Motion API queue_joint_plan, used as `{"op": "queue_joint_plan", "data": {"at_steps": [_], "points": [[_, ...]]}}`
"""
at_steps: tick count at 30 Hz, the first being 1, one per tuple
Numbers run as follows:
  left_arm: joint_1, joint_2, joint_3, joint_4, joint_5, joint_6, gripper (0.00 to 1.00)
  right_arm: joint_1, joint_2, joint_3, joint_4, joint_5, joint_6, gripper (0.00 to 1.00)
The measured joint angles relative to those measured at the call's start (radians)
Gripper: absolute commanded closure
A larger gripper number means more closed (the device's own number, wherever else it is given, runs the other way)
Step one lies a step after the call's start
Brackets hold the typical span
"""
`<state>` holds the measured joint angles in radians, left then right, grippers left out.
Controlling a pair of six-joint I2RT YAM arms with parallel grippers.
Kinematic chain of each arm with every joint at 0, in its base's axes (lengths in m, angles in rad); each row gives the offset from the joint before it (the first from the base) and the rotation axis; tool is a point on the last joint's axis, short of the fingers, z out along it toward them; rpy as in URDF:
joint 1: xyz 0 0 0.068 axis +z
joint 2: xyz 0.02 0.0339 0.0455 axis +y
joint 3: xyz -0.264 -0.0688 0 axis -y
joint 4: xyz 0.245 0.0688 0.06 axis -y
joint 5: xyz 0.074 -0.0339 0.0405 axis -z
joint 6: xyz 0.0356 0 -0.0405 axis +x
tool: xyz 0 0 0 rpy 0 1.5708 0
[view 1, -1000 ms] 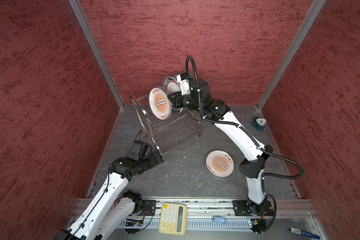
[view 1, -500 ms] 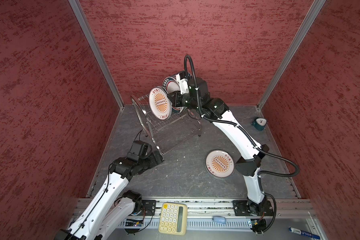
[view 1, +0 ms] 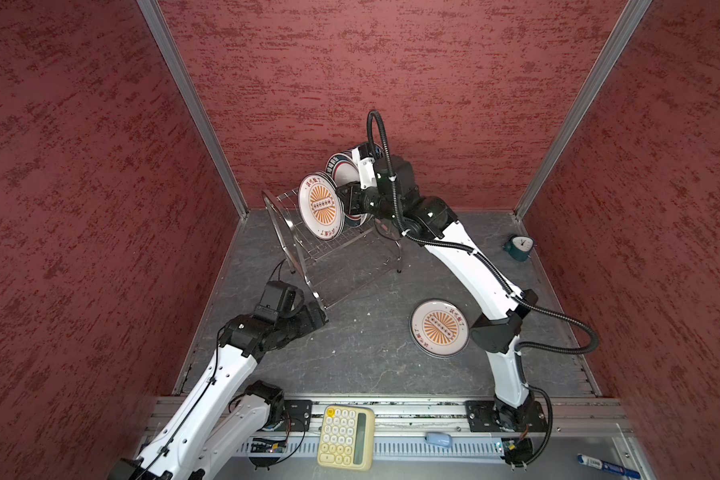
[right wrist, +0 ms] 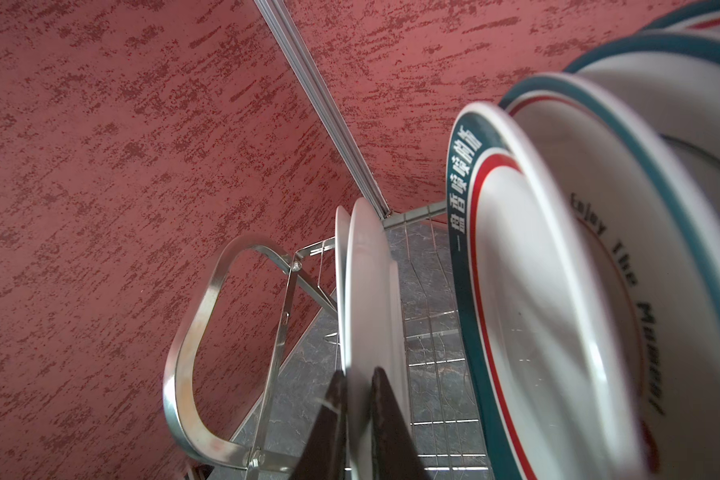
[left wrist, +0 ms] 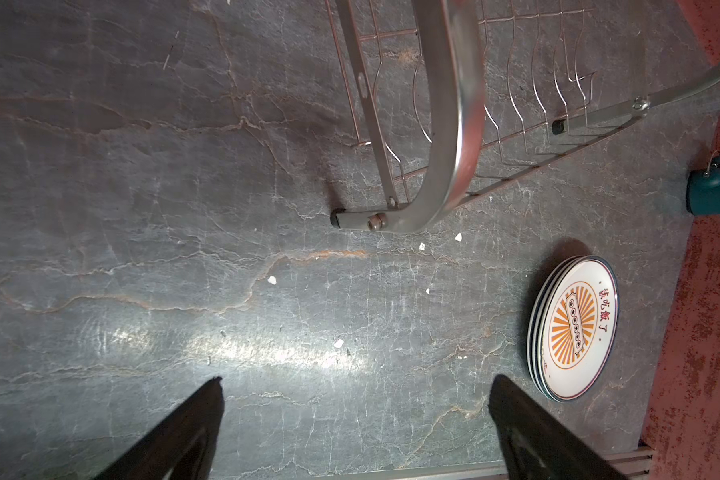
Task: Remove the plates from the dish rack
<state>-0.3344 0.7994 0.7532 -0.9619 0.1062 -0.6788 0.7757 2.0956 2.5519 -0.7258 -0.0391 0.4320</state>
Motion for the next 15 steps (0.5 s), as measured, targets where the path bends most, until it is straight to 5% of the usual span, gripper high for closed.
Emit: {"op": "queue_joint_plan", "data": {"at_steps": [15], "points": [[0.000,0.007,0.000,0.005,0.000,0.000,0.00,0.019,0.002,0.011,-0.019,0.075,-0.051,0.88]]}}
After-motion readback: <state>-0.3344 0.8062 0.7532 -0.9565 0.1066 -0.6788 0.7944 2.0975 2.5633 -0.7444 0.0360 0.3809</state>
